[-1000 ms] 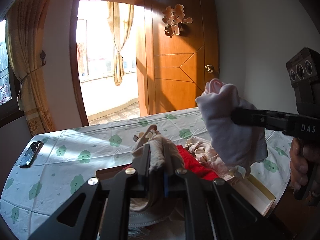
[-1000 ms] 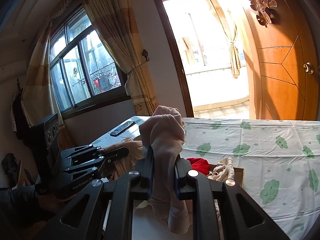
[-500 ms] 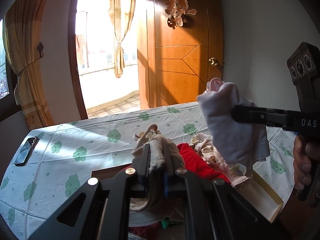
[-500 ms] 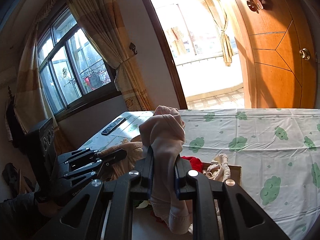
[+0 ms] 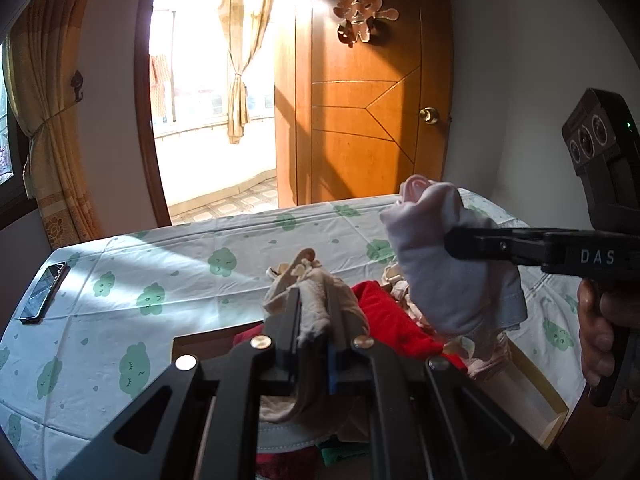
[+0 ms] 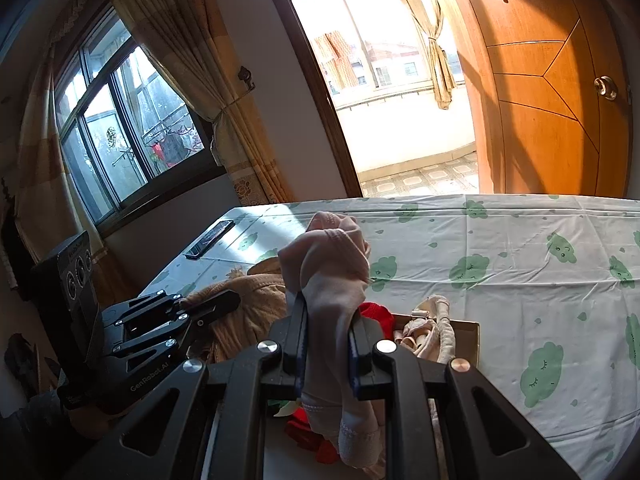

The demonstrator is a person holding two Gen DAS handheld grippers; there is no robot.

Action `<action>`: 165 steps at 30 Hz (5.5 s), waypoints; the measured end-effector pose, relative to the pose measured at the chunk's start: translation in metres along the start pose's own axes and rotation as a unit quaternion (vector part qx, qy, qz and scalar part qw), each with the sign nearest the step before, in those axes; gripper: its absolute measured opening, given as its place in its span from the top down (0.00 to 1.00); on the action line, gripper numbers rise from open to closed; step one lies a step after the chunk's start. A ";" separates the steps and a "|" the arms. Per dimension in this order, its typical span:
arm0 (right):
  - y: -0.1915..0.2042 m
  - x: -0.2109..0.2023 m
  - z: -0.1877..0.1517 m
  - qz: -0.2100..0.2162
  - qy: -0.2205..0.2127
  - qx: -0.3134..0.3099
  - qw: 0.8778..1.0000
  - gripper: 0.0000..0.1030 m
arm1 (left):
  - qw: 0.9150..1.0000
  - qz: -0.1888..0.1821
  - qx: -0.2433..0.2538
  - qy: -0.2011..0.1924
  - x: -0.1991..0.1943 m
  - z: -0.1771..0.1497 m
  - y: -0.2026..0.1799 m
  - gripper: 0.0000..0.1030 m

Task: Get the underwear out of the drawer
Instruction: 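Lower both garments into the tray beside the other clothes, then open both tools to release the garments in the tray, then pull both open tools back from the tray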

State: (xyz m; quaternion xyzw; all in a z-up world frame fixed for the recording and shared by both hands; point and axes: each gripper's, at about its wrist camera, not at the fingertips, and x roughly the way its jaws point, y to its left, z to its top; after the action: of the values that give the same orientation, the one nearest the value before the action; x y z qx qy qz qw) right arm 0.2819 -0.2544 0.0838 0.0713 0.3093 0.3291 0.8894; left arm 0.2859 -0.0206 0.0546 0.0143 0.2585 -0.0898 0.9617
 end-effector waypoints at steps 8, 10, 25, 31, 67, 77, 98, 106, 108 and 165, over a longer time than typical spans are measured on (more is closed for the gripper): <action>-0.006 0.021 -0.005 -0.012 0.033 0.011 0.999 0.83 | 1.000 0.014 0.003 0.018 0.009 -0.007 0.001 0.93; -0.009 0.024 -0.006 -0.019 0.036 0.014 0.999 0.83 | 1.000 0.016 0.000 0.024 0.012 -0.008 0.003 0.93; -0.010 0.039 -0.018 -0.064 0.058 -0.019 0.996 0.83 | 0.999 0.024 0.001 0.043 0.019 -0.012 0.004 0.91; -0.015 0.035 -0.021 -0.068 0.059 -0.014 0.996 0.83 | 0.998 0.030 0.000 0.049 0.021 -0.013 0.005 0.89; -0.002 0.037 -0.031 -0.088 0.078 -0.050 0.992 0.81 | 0.997 0.036 0.026 0.057 0.020 -0.012 -0.018 0.70; -0.004 0.037 -0.033 -0.090 0.081 -0.045 0.992 0.78 | 0.997 0.043 0.029 0.059 0.018 -0.013 -0.021 0.42; 0.012 0.020 -0.048 -0.100 0.066 -0.068 0.991 0.40 | 0.995 0.076 0.041 0.049 0.004 -0.016 -0.025 0.04; 0.021 0.007 -0.049 -0.115 0.057 -0.080 0.988 0.36 | 0.994 0.086 0.051 0.041 -0.009 -0.015 -0.032 0.00; 0.021 0.004 -0.050 -0.117 0.052 -0.078 0.989 0.34 | 0.994 0.085 0.048 0.041 -0.011 -0.015 -0.031 0.00; 0.069 -0.080 -0.138 -0.037 0.004 -0.064 0.997 0.28 | 0.999 0.018 -0.026 -0.003 -0.110 -0.080 -0.051 0.00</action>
State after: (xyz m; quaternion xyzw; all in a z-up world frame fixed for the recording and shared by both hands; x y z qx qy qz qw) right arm 0.1151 -0.2617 0.0367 0.0020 0.2935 0.3156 0.9024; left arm 0.1438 -0.0467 0.0416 -0.0065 0.2580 -0.0655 0.9639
